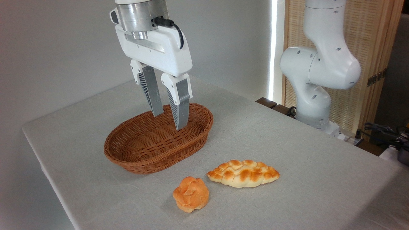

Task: Put bread into the basket
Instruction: 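Move the open gripper from above the basket toward the round orange bun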

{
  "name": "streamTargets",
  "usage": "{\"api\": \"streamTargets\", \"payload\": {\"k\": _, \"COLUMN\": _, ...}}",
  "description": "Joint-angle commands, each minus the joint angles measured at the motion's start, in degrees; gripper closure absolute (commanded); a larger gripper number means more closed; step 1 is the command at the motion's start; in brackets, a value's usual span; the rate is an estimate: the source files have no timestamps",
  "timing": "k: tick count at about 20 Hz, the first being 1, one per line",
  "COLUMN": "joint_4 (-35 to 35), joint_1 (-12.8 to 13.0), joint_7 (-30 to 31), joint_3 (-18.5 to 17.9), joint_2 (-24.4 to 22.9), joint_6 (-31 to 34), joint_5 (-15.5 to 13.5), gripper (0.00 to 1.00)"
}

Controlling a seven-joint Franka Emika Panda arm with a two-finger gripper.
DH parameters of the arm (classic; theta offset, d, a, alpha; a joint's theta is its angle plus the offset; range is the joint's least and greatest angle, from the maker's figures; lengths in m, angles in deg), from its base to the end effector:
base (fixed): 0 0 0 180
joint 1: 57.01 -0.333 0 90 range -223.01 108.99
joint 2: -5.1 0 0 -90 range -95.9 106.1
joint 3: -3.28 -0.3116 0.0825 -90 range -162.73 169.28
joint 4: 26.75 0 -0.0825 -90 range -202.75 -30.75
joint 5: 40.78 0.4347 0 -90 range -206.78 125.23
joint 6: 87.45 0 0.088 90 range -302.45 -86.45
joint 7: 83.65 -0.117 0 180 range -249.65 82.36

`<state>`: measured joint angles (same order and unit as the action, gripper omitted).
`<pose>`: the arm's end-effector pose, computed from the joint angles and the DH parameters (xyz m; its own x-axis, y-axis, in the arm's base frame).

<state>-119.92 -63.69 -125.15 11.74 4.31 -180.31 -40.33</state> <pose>0.6047 -0.0184 0.5937 0.7278 -0.6858 -0.0004 -0.6858 -0.7277 -0.0128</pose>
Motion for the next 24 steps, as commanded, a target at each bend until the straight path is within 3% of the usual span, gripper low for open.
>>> {"api": "streamTargets", "payload": {"k": 1, "joint_4": 1.2, "joint_1": -0.1, "joint_7": 0.0, "joint_3": -1.8, "joint_2": 0.2, "joint_6": 1.0, "joint_5": 0.3, "gripper": 0.00}}
{"api": "streamTargets", "payload": {"k": 10, "joint_4": -0.5, "joint_1": 0.0, "joint_7": 0.1, "joint_3": -1.9, "joint_2": -0.4, "joint_6": 0.8, "joint_5": 0.3, "gripper": 0.00}}
{"api": "streamTargets", "payload": {"k": 16, "joint_4": -17.2, "joint_1": 0.2, "joint_7": -1.5, "joint_3": -1.9, "joint_2": -8.5, "joint_6": -12.3, "joint_5": 0.7, "gripper": 0.00}}
{"api": "streamTargets", "payload": {"k": 18, "joint_4": -22.2, "joint_1": 0.2, "joint_7": -7.3, "joint_3": -2.0, "joint_2": -11.6, "joint_6": -13.2, "joint_5": 0.8, "gripper": 0.00}}
{"api": "streamTargets", "payload": {"k": 21, "joint_4": -28.9, "joint_1": 0.3, "joint_7": -21.1, "joint_3": -2.4, "joint_2": -15.2, "joint_6": -13.3, "joint_5": 0.9, "gripper": 0.00}}
{"api": "streamTargets", "payload": {"k": 24, "joint_4": -31.5, "joint_1": 0.3, "joint_7": -29.1, "joint_3": -4.0, "joint_2": -15.8, "joint_6": -13.5, "joint_5": 0.9, "gripper": 0.00}}
